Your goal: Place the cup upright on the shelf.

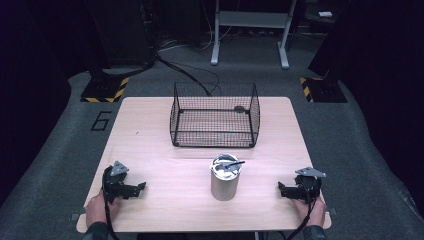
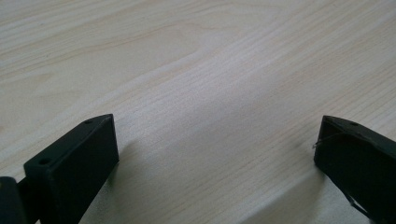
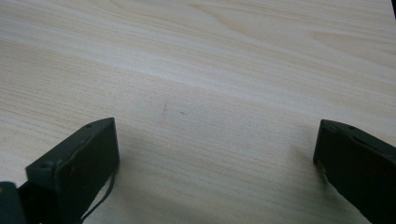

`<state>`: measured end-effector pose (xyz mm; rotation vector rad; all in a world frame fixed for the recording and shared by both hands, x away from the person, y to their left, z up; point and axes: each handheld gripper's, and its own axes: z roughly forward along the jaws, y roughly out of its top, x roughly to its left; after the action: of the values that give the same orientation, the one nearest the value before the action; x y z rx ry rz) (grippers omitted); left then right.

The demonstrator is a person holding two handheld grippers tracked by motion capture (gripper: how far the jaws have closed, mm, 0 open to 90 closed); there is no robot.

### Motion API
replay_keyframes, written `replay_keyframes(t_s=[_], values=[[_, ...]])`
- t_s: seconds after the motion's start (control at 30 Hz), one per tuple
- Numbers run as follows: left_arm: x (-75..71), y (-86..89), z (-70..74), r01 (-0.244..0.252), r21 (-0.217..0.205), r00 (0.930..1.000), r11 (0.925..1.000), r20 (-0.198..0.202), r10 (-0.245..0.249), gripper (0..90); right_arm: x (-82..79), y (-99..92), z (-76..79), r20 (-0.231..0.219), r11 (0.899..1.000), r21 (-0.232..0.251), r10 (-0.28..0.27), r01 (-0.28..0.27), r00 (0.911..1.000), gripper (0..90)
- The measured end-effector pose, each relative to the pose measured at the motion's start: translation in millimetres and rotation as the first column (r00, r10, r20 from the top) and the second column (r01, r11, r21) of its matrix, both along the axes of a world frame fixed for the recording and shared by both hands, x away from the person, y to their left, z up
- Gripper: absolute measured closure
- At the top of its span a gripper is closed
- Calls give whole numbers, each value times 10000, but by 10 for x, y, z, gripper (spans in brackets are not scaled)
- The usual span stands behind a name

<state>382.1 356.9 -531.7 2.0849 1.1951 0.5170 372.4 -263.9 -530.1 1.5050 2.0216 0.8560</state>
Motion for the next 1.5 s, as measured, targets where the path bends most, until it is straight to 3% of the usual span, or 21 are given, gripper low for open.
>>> replay_keyframes(t_s=[0.6,0.77,0.9,1.1,1.5], values=[[0,-7,-10,-89,-69,9999,9999,104,90,0,24,0,8,-167,10000,35,-54,55,9998,0],[-1,-9,-10,-119,-86,9999,9999,102,120,0,39,2,38,-540,9999,-20,-129,128,9985,0],[-1,-9,-10,-112,-82,9999,9999,100,112,0,4,-9,65,-565,9990,396,-185,208,9982,0],[-1,-9,-10,-115,-84,9999,9999,100,116,0,-86,4,221,-356,9945,1046,17,20,9994,0],[-3,-13,-12,-148,-141,9999,9998,81,149,0,-246,332,559,27,9866,1232,1071,-1066,9942,0]])
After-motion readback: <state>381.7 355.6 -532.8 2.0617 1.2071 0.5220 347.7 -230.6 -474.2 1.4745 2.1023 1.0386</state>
